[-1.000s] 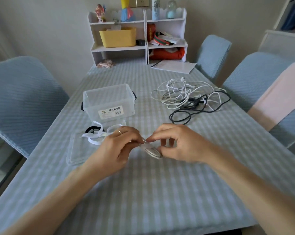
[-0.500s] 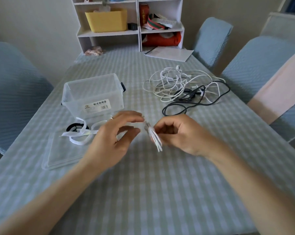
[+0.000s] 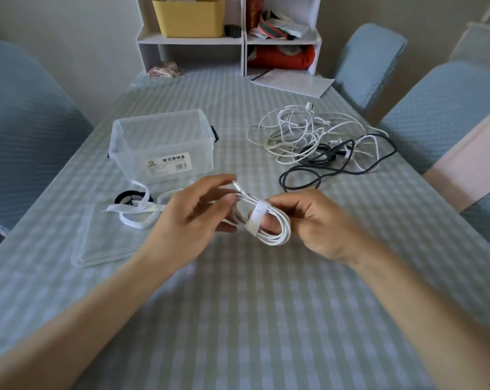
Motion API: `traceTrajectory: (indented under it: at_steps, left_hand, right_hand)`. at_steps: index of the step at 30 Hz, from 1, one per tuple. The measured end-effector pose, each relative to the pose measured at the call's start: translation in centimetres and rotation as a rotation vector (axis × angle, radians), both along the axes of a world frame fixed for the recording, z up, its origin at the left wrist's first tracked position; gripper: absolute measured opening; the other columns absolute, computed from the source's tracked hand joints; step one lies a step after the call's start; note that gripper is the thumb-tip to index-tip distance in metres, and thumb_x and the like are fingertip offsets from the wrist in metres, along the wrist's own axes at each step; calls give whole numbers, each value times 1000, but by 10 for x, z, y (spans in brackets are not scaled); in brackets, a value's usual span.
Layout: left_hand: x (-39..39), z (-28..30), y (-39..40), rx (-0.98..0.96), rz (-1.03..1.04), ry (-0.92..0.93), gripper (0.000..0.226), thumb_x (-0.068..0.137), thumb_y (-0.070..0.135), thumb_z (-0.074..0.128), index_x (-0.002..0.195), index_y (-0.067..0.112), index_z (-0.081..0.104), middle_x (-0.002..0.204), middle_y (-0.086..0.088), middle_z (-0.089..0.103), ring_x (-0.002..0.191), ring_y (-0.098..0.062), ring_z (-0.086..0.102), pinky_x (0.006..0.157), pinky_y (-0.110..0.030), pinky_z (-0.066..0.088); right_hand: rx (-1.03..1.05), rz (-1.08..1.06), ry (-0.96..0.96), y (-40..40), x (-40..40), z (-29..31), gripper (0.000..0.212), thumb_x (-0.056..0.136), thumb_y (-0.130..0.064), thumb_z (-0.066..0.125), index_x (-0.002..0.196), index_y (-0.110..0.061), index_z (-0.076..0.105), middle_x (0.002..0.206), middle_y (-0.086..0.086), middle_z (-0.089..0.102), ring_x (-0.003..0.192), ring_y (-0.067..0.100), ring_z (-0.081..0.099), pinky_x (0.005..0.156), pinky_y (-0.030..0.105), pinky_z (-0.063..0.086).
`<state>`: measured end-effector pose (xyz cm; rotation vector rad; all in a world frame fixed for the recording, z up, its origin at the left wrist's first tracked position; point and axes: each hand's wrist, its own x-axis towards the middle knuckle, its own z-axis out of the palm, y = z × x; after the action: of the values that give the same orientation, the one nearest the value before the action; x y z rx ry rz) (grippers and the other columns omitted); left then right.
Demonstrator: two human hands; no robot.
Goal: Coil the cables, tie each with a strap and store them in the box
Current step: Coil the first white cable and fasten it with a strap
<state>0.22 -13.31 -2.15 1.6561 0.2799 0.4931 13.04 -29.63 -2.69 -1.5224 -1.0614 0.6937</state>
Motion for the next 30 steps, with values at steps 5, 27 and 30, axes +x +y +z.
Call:
traceTrajectory:
  at_steps: [5,27,30]
  left_hand:
    - [-3,3,3,-104,-79,46,15,96,4,55,103,2,68,79,-11,72,65,-22,69,60,-26,57]
    - [-7,4,-10,-229,-88,65,11,98,6,53,94,1,62,70,-5,70,60,-19,66,56,-26,57]
    - [-7,4,-8,-217,-71,79,11,98,6,54,95,1,63,72,-7,71,61,-20,67,57,-27,57]
  right_hand:
    - [15,51,144,0,-2,0,8,86,-10,71,93,-10,74,74,3,65,66,9,56,60,18,48]
    - [153,76,558,9,-16,-2,19,75,-7,61,78,-13,79,67,-1,65,51,9,45,48,22,40]
    - [157,46,502,11,-16,-3,19,76,-7,60,76,-14,78,63,2,60,50,11,45,48,25,41]
